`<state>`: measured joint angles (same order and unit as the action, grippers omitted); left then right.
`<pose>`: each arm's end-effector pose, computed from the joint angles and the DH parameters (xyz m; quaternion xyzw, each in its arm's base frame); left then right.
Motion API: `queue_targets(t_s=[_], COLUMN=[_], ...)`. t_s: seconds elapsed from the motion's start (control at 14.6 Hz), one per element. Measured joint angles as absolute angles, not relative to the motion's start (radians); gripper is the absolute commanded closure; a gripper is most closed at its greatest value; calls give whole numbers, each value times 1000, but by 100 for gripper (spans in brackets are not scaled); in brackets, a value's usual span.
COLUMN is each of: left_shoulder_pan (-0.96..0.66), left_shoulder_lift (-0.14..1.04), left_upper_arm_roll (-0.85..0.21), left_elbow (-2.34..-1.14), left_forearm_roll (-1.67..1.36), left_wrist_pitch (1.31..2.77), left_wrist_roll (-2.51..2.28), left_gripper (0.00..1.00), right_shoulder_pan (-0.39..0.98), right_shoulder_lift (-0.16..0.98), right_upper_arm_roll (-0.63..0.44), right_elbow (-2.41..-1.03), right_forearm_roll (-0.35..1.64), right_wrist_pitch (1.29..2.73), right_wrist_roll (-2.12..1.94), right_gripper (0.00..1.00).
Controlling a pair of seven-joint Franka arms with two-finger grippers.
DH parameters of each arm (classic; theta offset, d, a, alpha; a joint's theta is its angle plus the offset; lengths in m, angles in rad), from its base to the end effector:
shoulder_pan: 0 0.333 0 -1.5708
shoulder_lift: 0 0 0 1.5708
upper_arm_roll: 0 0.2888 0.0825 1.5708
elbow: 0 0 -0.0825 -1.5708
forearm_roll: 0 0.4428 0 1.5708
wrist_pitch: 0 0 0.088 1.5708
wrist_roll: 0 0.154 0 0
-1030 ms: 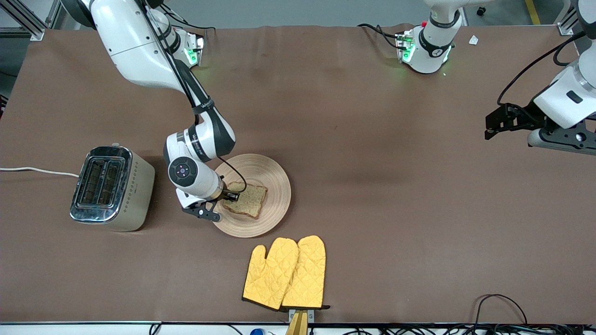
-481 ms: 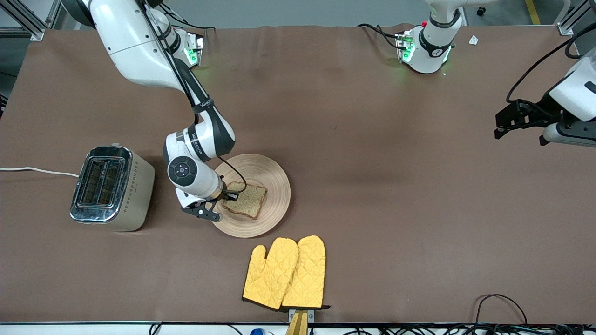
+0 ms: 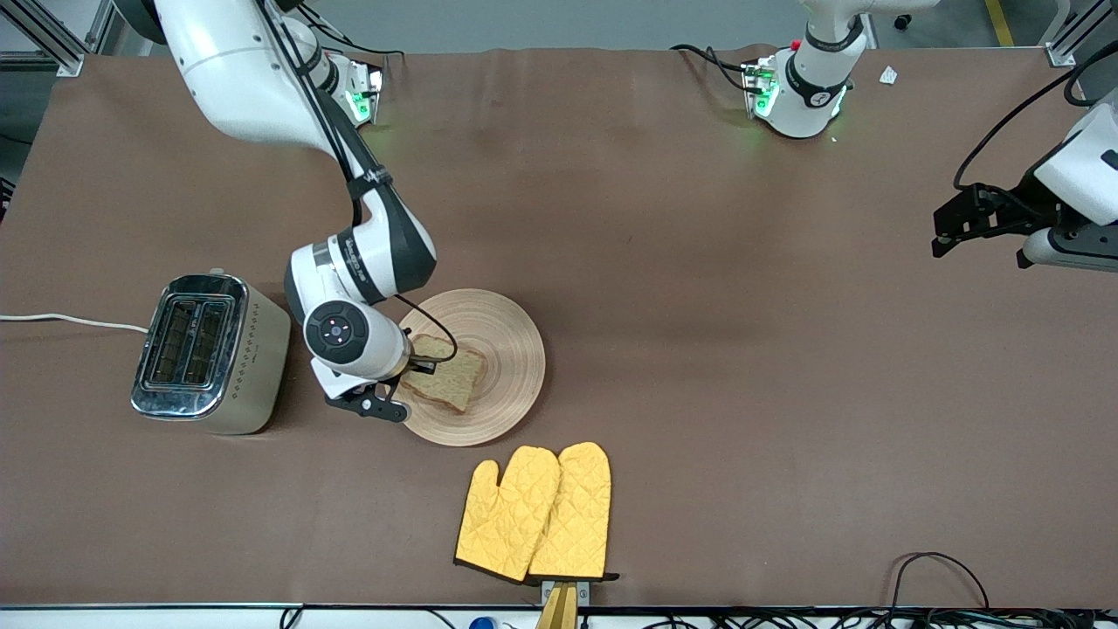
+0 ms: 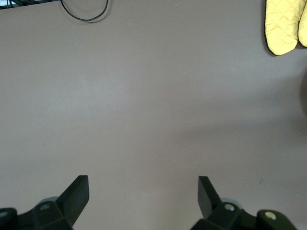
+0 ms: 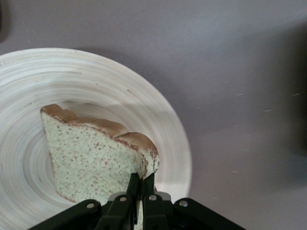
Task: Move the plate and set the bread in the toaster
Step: 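Lift the bread slice and carry it above the toaster slot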
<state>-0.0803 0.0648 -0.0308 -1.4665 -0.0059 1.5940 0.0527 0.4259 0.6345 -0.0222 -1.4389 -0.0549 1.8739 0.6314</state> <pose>0.6337 -0.0711 0.5676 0.9962 -0.0817 0.0312 0.0049 0.6653 0.2786 0.2076 0.9894 -0.1008 -0.0706 0.0770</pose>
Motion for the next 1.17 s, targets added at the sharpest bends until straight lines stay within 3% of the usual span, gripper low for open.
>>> queue_targets(t_s=[0.62, 1.17], left_shoulder_pan=[-79, -77], left_shoulder_lift=[65, 65], left_upper_arm_roll=[-31, -32], left_elbow=[-1467, -1467], left_forearm_roll=[-6, -6], left_wrist_pitch=[1578, 1578], left_wrist_roll=[27, -6], left_gripper=[0, 0], right_shoulder_pan=[450, 392], right_shoulder_lift=[598, 562], right_upper_arm_roll=[-21, -38], right_elbow=[-1313, -1312], right_forearm_roll=[-613, -861], right_wrist_pitch=[1447, 1249], right_wrist_roll=[531, 327], right_gripper=[100, 100])
